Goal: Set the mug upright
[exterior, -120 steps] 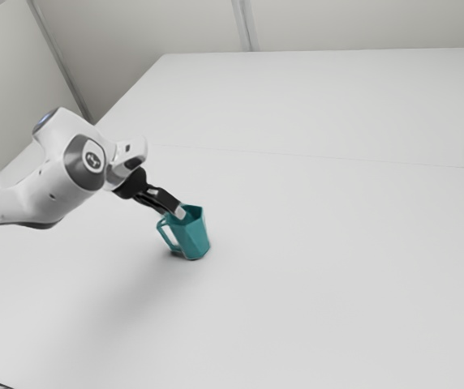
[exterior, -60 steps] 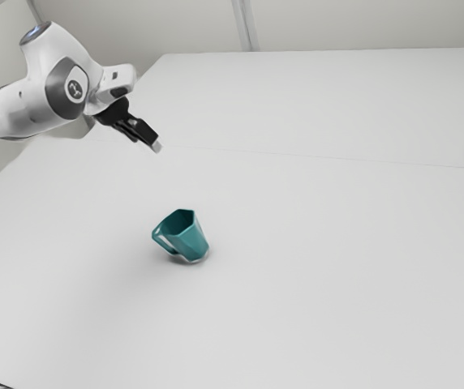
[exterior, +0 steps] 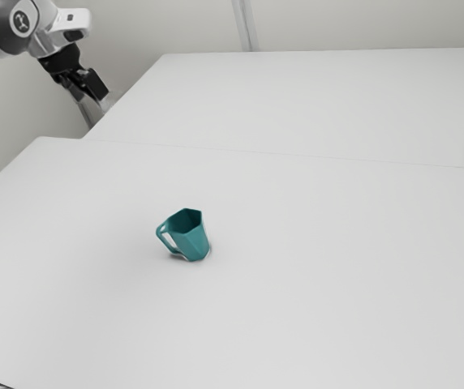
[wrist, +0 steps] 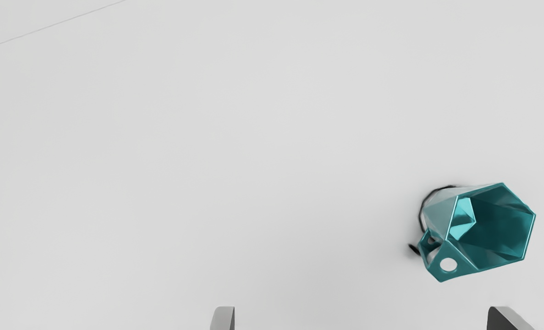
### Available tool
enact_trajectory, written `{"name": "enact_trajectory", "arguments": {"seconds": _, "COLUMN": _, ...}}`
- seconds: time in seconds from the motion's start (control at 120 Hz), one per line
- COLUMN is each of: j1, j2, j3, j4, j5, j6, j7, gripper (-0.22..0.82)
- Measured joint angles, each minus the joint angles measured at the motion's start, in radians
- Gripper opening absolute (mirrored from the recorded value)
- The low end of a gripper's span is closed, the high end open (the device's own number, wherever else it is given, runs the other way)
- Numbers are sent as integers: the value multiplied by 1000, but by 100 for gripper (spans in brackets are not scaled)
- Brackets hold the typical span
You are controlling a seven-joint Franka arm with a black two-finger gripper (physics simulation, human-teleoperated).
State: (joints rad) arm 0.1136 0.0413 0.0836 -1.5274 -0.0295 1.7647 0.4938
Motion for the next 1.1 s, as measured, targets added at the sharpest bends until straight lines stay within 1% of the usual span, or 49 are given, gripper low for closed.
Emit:
{"name": "enact_trajectory", "arguments": {"seconds": 0.117, "j1": 22, "j2": 4, "j3": 1, "j4": 10, "j5": 7, "j6": -49, "j7": -15, "gripper": 60}}
{"name": "enact_trajectory", "arguments": {"seconds": 0.208, "j1": 13, "j2": 7, "j3": 7, "j4": 11, "j5": 6, "j6": -72, "j7": -25, "gripper": 60}}
{"name": "enact_trajectory", "arguments": {"seconds": 0.342, "j1": -25, "j2": 10, "j3": 46, "j4": 12, "j5": -17, "j6": -94, "j7": -37, "gripper": 60}}
{"name": "enact_trajectory", "arguments": {"seconds": 0.425, "j1": -48, "j2": 16, "j3": 96, "j4": 11, "j5": -61, "j6": -106, "j7": -43, "gripper": 60}}
{"name": "enact_trajectory", "arguments": {"seconds": 0.5, "j1": -27, "j2": 23, "j3": 123, "j4": 12, "j5": -100, "j6": -116, "j7": -48, "gripper": 60}}
{"name": "enact_trajectory", "arguments": {"seconds": 0.542, "j1": 9, "j2": 35, "j3": 108, "j4": 29, "j5": -99, "j6": -122, "j7": -52, "gripper": 60}}
{"name": "enact_trajectory", "arguments": {"seconds": 0.583, "j1": 52, "j2": 69, "j3": 52, "j4": 95, "j5": -56, "j6": -143, "j7": -63, "gripper": 60}}
{"name": "enact_trajectory", "arguments": {"seconds": 0.625, "j1": 31, "j2": 95, "j3": 22, "j4": 144, "j5": -20, "j6": -165, "j7": -73, "gripper": 60}}
{"name": "enact_trajectory", "arguments": {"seconds": 0.675, "j1": -6, "j2": 109, "j3": 6, "j4": 170, "j5": 10, "j6": -186, "j7": -84, "gripper": 60}}
{"name": "enact_trajectory", "arguments": {"seconds": 0.783, "j1": -14, "j2": 119, "j3": -10, "j4": 188, "j5": 50, "j6": -224, "j7": -106, "gripper": 60}}
{"name": "enact_trajectory", "arguments": {"seconds": 0.925, "j1": -10, "j2": 116, "j3": -6, "j4": 189, "j5": 64, "j6": -269, "j7": -127, "gripper": 60}}
{"name": "enact_trajectory", "arguments": {"seconds": 1.1, "j1": -8, "j2": 119, "j3": -4, "j4": 192, "j5": 67, "j6": -296, "j7": -147, "gripper": 60}}
